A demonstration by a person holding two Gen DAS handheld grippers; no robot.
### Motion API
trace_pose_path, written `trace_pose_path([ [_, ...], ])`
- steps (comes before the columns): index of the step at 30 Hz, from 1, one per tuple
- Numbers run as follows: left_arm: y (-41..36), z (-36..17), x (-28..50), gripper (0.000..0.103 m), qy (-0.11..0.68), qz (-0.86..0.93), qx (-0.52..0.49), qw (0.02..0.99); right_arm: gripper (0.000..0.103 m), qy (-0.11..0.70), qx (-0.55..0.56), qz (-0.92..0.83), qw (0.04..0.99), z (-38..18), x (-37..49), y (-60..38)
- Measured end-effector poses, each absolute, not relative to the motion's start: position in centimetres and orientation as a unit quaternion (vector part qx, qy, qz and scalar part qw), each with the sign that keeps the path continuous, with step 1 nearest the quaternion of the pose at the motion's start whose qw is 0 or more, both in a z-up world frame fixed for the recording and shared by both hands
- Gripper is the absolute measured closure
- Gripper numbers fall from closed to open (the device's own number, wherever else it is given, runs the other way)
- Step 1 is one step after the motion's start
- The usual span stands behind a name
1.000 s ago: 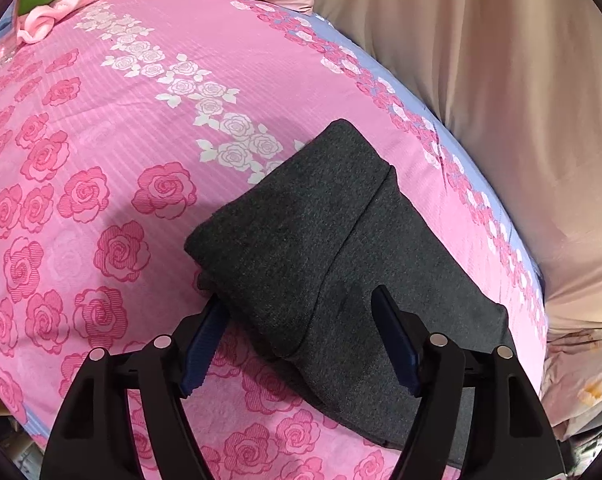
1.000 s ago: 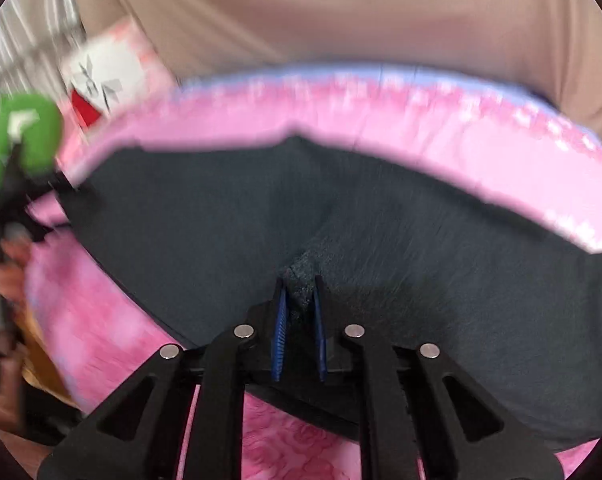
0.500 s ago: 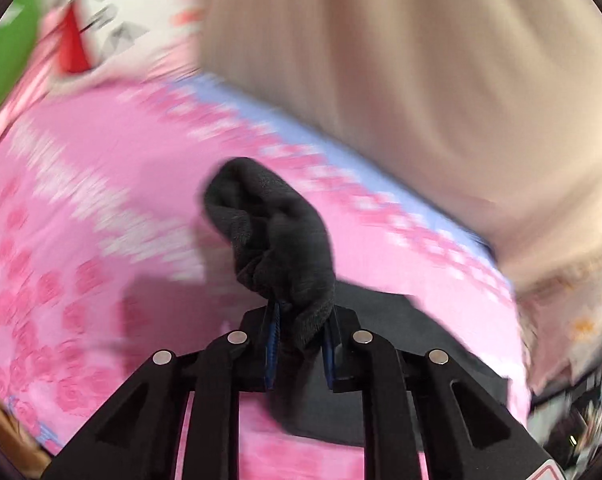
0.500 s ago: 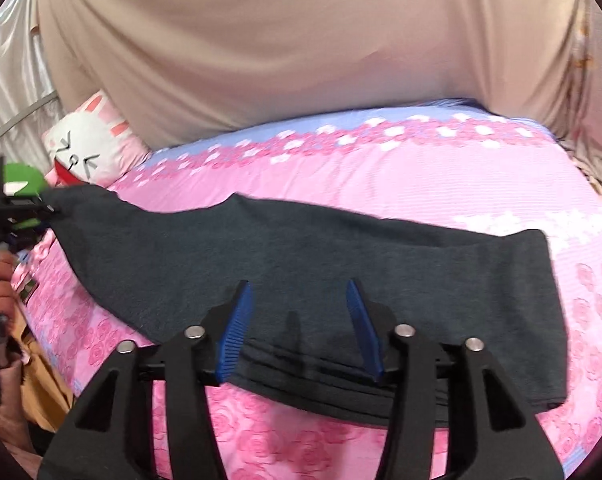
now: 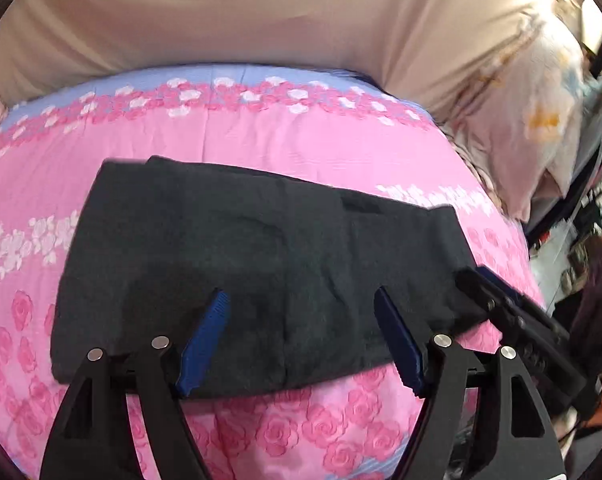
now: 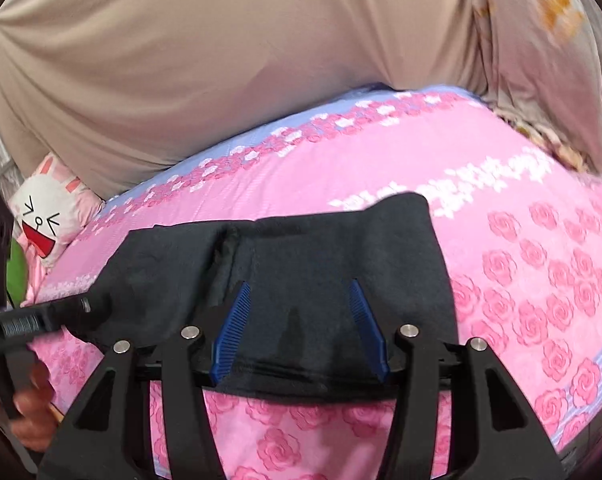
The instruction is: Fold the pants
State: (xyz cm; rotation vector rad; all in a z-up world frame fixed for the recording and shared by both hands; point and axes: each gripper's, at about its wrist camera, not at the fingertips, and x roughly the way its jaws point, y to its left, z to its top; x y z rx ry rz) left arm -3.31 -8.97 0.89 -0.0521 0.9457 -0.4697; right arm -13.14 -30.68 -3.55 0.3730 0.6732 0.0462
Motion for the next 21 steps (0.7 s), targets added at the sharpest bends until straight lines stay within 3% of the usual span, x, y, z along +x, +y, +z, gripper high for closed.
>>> trace_pose_path([
  [3, -5.1, 4.2, -4.4, 0.029, 0.406, -0.208, -0.051, 0.888, 0.050, 0.329, 0.195, 0.071, 0.921, -3.4, -12.4, -29.5],
  [5, -2.3, 6.3, -4.5, 0.017, 0.375, -0.187, -0.078, 0.905, 0.043, 0.338, 0.230, 0.123, 0.904, -4.1, -11.3, -28.4],
  [8, 1.6, 7.8, -4.2, 0.016, 0.350, -0.119, -0.094, 0.924, 0.043, 0.362, 0.283, 0.189, 0.868, -5.8, -9.5, -26.5],
  [14, 8.0, 5.9, -3.6, 0.016, 0.360, -0.025, -0.121, 0.925, 0.042, 0.403, 0.283, 0.198, 0.848, -8.2, -6.9, -23.3],
  [15, 8.6, 5.7, -3.7, 0.016, 0.359, -0.017, -0.121, 0.925, 0.050, 0.404, 0.269, 0.195, 0.853, -8.2, -6.6, -22.4],
  [16, 9.2, 5.3, -3.8, 0.016, 0.357, -0.007, -0.122, 0.926, 0.074, 0.405, 0.255, 0.192, 0.857, -8.1, -6.5, -21.8],
  [17, 9.6, 5.2, -4.0, 0.016, 0.357, -0.003, -0.123, 0.926, 0.082, 0.405, 0.244, 0.192, 0.860, -7.9, -6.4, -21.2],
  [18, 9.9, 5.0, -3.9, 0.016, 0.360, -0.003, -0.126, 0.924, 0.087, 0.396, 0.232, 0.196, 0.867, -6.8, -6.4, -20.6],
  [21, 10.2, 5.0, -3.9, 0.016, 0.367, -0.018, -0.137, 0.920, 0.088, 0.348, 0.204, 0.202, 0.892, -2.4, -7.3, -20.9],
])
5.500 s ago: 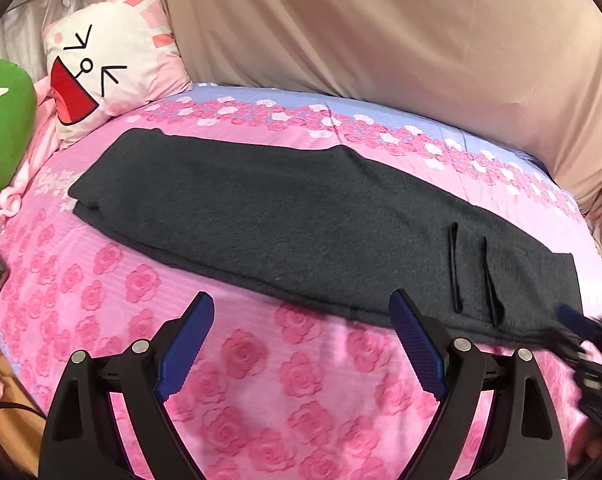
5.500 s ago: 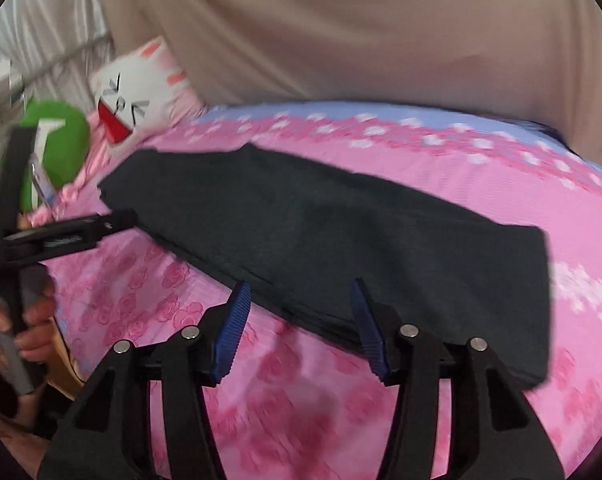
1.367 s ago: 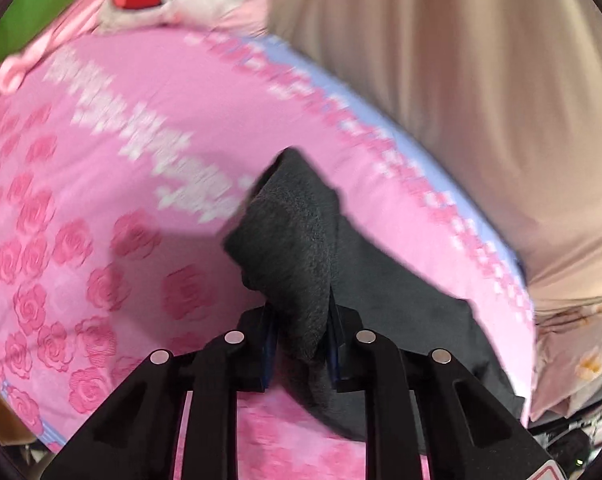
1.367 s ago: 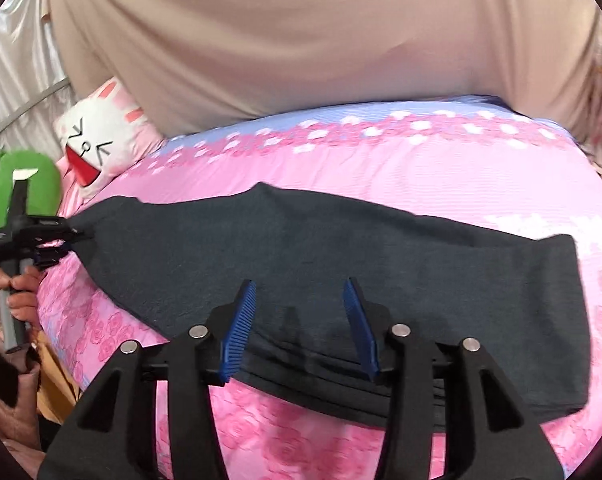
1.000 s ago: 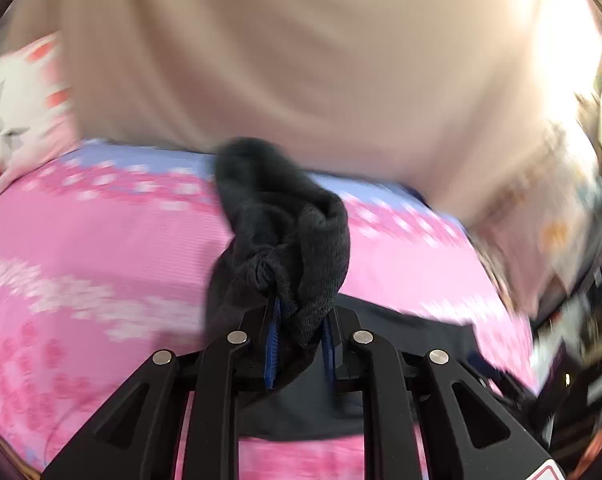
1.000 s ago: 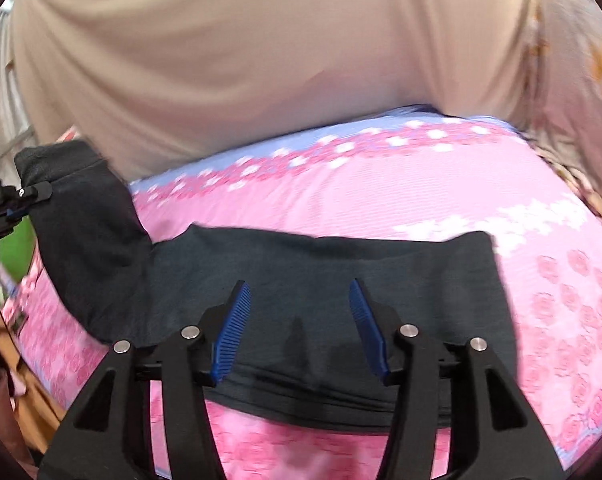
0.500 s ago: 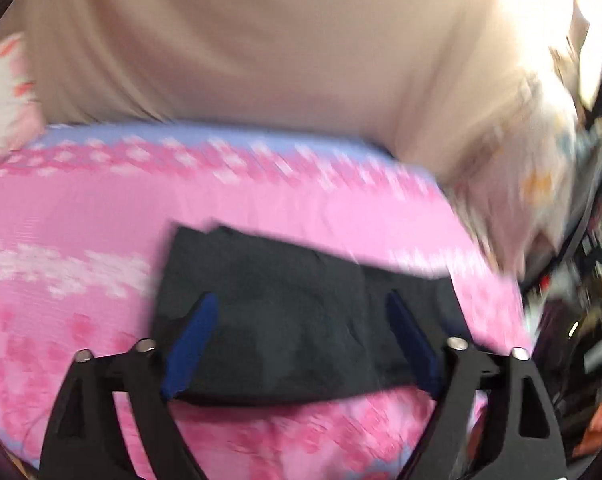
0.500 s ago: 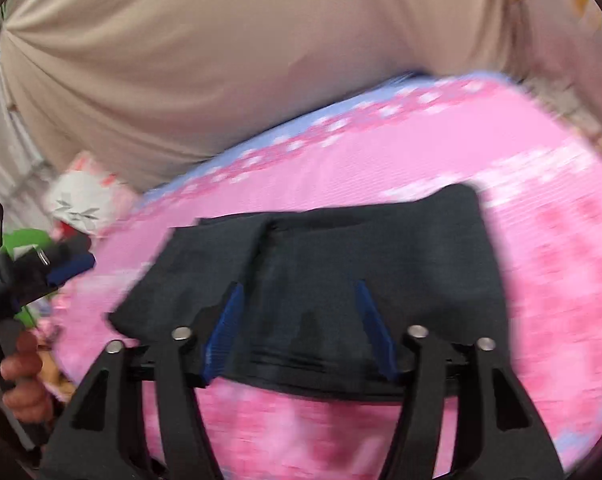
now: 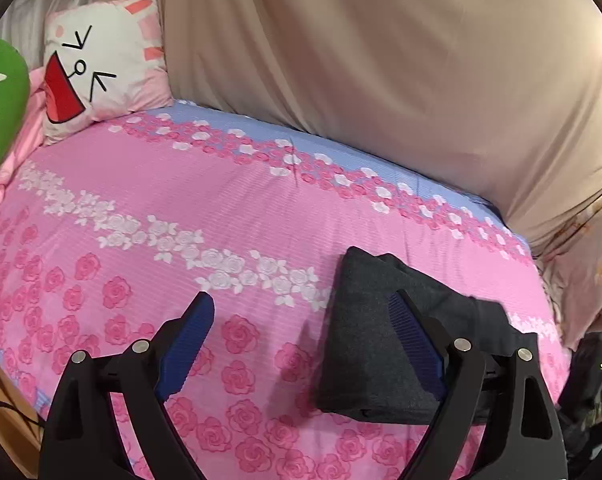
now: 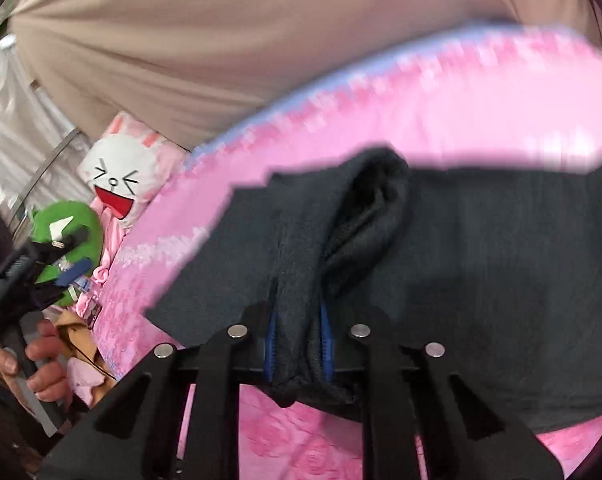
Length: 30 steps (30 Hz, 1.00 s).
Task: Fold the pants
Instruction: 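Grasp the end of the folded pants with the right tool and lift it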
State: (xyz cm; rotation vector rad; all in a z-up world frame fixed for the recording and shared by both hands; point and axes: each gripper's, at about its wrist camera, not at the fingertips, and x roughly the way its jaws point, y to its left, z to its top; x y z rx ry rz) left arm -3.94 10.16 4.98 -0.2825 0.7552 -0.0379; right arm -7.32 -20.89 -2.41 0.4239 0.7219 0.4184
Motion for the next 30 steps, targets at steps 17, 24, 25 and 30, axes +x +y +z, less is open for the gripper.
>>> trace_pose_path([
  [17, 0.8, 0.0, 0.0, 0.016, 0.456, -0.110, -0.124, 0.874, 0.082, 0.351, 0.218, -0.002, 0.911, -5.3, -11.9, -36.1],
  [24, -3.1, -5.1, 3.7, 0.016, 0.535, -0.148, -0.156, 0.817, 0.039, 0.348, 0.257, -0.012, 0.902, -6.1, -12.8, -38.4],
  [25, -3.4, -5.7, 4.0, 0.016, 0.543, -0.156, -0.163, 0.809, 0.037, 0.353, 0.273, -0.004, 0.895, -6.7, -12.7, -38.7],
  [30, -4.3, -6.2, 5.0, 0.075, 0.530, -0.200, -0.171, 0.806, 0.046, 0.366, 0.308, 0.030, 0.878, -9.1, -11.4, -37.9],
])
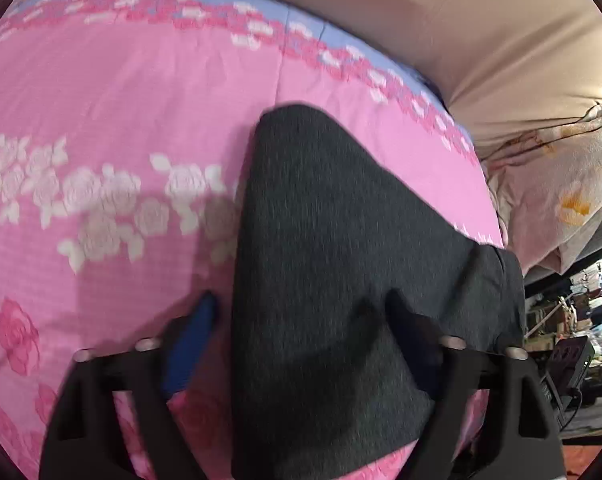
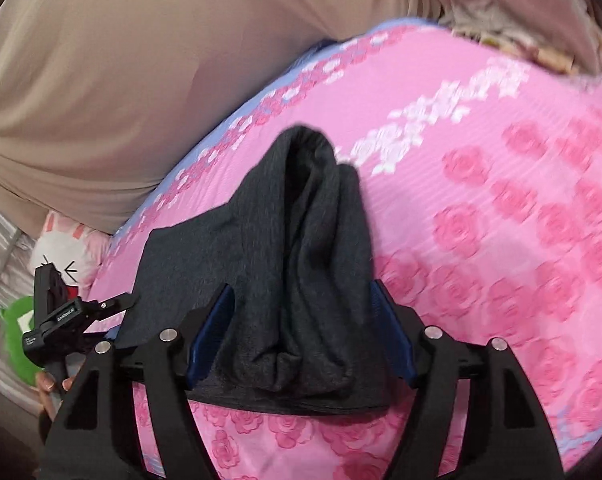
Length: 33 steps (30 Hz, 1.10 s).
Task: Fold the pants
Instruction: 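Grasp the end of the folded pants with the right tool and lift it, then fold the held end over the pants with the right tool and release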
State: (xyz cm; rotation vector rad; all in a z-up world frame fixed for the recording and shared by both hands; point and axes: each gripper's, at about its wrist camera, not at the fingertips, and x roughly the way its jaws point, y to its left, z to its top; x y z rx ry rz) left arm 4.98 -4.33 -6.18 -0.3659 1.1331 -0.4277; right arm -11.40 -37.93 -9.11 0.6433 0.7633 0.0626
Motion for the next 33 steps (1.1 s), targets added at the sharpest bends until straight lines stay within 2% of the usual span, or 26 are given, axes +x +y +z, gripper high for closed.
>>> trace_pose_path([
  [1, -4.3, -6.5, 5.4, 0.092, 0.539, -0.209, -0.174, 0.797, 0.064, 0.368, 0.299, 0.029, 0.880, -8.9, -11.2, -37.5],
  [3, -2.7, -6.0, 5.8, 0.095, 0.538, -0.221, -0.212, 0.786, 0.074, 0.362, 0.297, 0.037, 0.883, -7.6, -10.9, -36.5],
  [6, 0.3, -3.1, 4.9, 0.097, 0.506, -0.236, -0.230, 0.797, 0.076, 0.333, 0.275, 0.076, 0.899, -3.6, -11.2, -33.8],
  [9, 4.3, -0.2, 2.5, 0.097, 0.466, -0.194, -0.197, 0.840, 0.076, 0.330, 0.257, 0.118, 0.901, -2.4, -11.0, -30.3],
  [12, 7.7, -0.8, 1.0, 0.093, 0.479, -0.141, -0.155, 0.852, 0.066, 0.368, 0.239, 0.126, 0.890, -5.5, -9.8, -26.6],
  [13, 8.3, -1.8, 0.9, 0.089, 0.492, -0.119, -0.138, 0.851, 0.064, 0.393, 0.220, 0.106, 0.886, -7.1, -9.3, -25.8],
  [14, 8.8, -2.9, 0.8, 0.088, 0.506, -0.092, -0.122, 0.849, 0.057, 0.409, 0.209, 0.083, 0.884, -8.2, -9.1, -25.3],
  [15, 9.6, -3.8, 0.4, 0.088, 0.510, -0.067, -0.118, 0.849, 0.052, 0.403, 0.215, 0.078, 0.886, -8.1, -9.4, -25.4],
  [16, 10.0, -3.8, 0.0, 0.085, 0.504, -0.061, -0.120, 0.853, 0.052, 0.394, 0.224, 0.076, 0.888, -7.4, -9.8, -25.5],
  [18, 10.3, -2.6, -1.2, 0.084, 0.478, -0.044, -0.107, 0.871, 0.050, 0.368, 0.207, 0.067, 0.904, -4.8, -10.3, -25.3],
  [19, 10.1, -2.0, -1.7, 0.078, 0.465, -0.034, -0.096, 0.880, 0.041, 0.357, 0.191, 0.066, 0.912, -3.5, -10.2, -25.1],
  [20, 9.8, -1.1, -2.2, 0.067, 0.446, -0.024, -0.078, 0.891, 0.037, 0.349, 0.174, 0.066, 0.919, -2.5, -9.9, -24.7],
  [21, 9.2, -0.3, -2.6, 0.061, 0.428, -0.017, -0.061, 0.901, 0.032, 0.345, 0.154, 0.063, 0.924, -1.8, -9.1, -24.2],
  [23, 8.1, 0.9, -3.3, 0.045, 0.398, -0.011, -0.028, 0.917, 0.031, 0.358, 0.134, 0.062, 0.922, -2.2, -6.9, -23.7],
  [24, 7.8, 1.1, -3.7, 0.044, 0.391, -0.012, -0.021, 0.920, 0.031, 0.375, 0.129, 0.060, 0.916, -3.3, -5.5, -23.5],
  [25, 7.3, 1.3, -3.6, 0.043, 0.388, -0.013, -0.015, 0.922, 0.035, 0.393, 0.124, 0.063, 0.909, -4.6, -4.3, -23.0],
  [26, 7.0, 1.3, -3.8, 0.043, 0.388, -0.015, -0.014, 0.921, 0.061, 0.408, 0.116, 0.071, 0.903, -5.3, -3.6, -22.6],
  [28, 7.1, 1.0, -3.7, 0.043, 0.398, -0.023, -0.020, 0.917, 0.091, 0.394, 0.084, 0.071, 0.913, -4.8, -3.5, -21.2],
  [29, 7.1, 0.8, -3.8, 0.043, 0.402, -0.024, -0.021, 0.915, 0.094, 0.380, 0.088, 0.091, 0.916, -3.6, -3.9, -20.8],
  [31, 7.7, 0.5, -4.1, 0.043, 0.404, -0.014, -0.022, 0.914, 0.094, 0.321, 0.095, 0.118, 0.935, 0.6, -6.1, -20.1],
  [33, 8.0, 0.5, -4.5, 0.043, 0.399, -0.003, -0.019, 0.917, 0.094, 0.299, 0.090, 0.120, 0.942, 2.3, -7.6, -20.2],
])
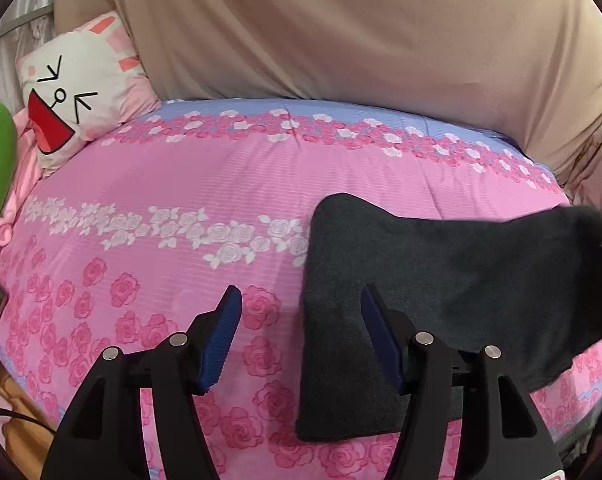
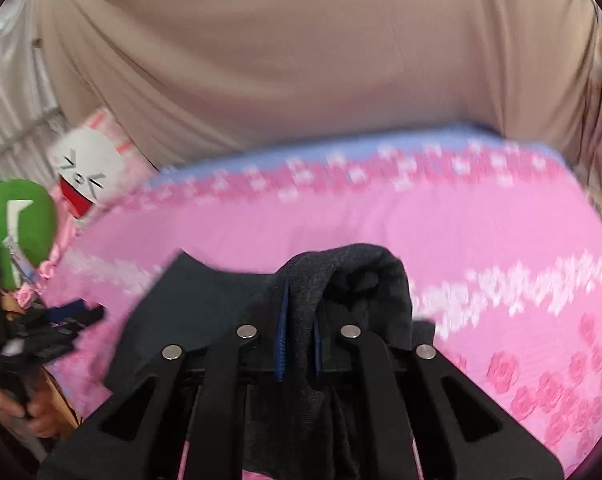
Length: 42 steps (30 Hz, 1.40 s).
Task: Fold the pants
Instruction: 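Fold the held end over the pants with the right tool and release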
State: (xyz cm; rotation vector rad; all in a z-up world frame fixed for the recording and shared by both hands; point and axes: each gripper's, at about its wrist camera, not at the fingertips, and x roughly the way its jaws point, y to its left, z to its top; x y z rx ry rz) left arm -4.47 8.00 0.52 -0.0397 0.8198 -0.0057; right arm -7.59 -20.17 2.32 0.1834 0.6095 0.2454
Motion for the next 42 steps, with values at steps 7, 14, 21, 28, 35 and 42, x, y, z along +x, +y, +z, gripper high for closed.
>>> trace_pose_path([
  [7, 7.1, -1.2, -3.9, 0.043, 0.426, -0.012, -0.025, 0.904, 0.078, 0.382, 0.134, 0.040, 0.914, -6.5, -7.8, -25.0],
  [14, 4.5, -2.2, -3.9, 0.040, 0.428, -0.015, 0.005, 0.904, 0.093, 0.373, 0.081, 0.076, 0.921, -4.9, -12.0, -22.1],
  [21, 4.9, -4.6, -3.2, 0.036, 0.453, 0.007, 0.015, 0.891, 0.100, 0.366, 0.098, 0.091, 0.921, -4.1, -13.1, -22.2],
  [28, 6.6, -3.6, -3.1, 0.036, 0.446, 0.022, 0.007, 0.895, 0.100, 0.377, 0.111, 0.091, 0.915, -3.8, -12.1, -21.6],
  [35, 10.5, -0.6, -4.1, 0.034, 0.408, 0.058, -0.019, 0.911, 0.099, 0.371, 0.046, 0.236, 0.897, 0.3, -5.8, -10.4],
  [42, 16.1, -0.9, -5.8, 0.032, 0.408, 0.111, -0.035, 0.906, 0.099, 0.443, 0.008, 0.228, 0.867, -5.0, 4.3, -1.3],
])
